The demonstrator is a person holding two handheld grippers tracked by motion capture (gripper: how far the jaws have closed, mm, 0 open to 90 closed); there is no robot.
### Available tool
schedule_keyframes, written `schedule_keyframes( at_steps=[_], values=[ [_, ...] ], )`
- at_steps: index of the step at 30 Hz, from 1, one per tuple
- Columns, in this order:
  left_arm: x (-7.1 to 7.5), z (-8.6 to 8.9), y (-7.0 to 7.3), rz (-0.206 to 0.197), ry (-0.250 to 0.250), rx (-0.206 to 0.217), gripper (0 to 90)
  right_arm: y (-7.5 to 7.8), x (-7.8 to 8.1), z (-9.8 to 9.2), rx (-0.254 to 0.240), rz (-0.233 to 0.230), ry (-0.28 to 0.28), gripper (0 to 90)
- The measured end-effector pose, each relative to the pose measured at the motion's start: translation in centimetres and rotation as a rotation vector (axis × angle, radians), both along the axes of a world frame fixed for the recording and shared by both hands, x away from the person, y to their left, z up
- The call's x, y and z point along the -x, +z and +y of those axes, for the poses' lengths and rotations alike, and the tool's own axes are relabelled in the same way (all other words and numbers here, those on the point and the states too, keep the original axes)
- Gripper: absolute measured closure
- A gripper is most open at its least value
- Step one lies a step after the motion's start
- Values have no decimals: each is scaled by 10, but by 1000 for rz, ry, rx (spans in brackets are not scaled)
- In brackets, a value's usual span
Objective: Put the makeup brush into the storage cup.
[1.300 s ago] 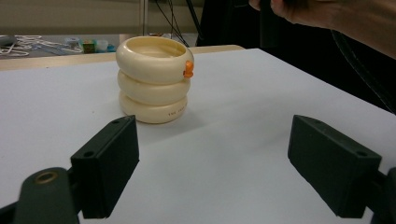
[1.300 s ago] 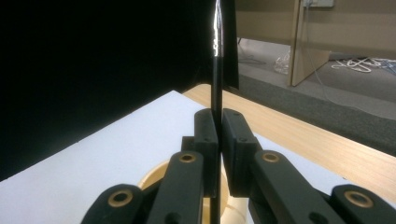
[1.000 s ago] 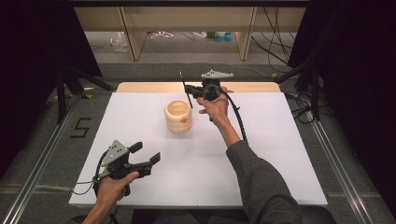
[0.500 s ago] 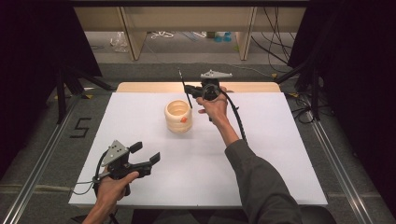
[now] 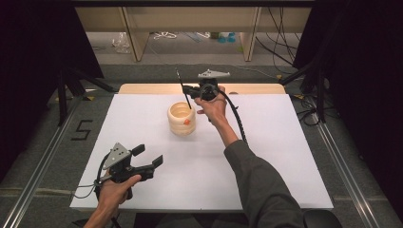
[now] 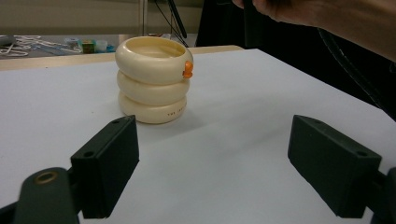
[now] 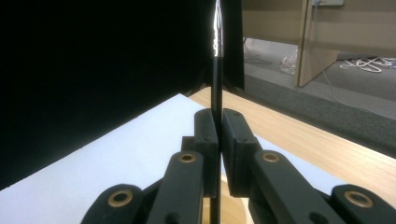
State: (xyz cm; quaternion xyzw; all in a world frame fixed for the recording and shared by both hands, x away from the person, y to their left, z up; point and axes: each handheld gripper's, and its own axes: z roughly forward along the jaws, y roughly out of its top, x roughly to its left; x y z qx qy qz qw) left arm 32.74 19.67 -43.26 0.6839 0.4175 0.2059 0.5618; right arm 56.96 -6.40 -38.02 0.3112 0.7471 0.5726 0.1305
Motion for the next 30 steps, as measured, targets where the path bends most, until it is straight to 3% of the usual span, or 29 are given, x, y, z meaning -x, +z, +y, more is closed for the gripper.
schedule_keyframes(
  at_steps=[7, 9, 11, 13, 27, 30],
  values=[
    [0, 0, 0, 0, 0, 0, 158, -3, -1, 2, -7, 2, -1, 857],
    [0, 0, 0, 0, 0, 0, 158, -3, 1, 4, -11, 25, 1, 857],
    [0, 0, 0, 0, 1, 0, 158, -4, 0, 5, -16, 3, 6, 857],
    [0, 0, 0, 0, 0, 1, 158, -4, 1, 7, -11, 26, 6, 857],
    [0, -1, 0, 1, -1, 3, 158, -10, 0, 11, -1, 10, 15, 857],
    [0, -1, 0, 1, -1, 5, 158, -10, 1, 12, 1, 32, 17, 857]
  ],
)
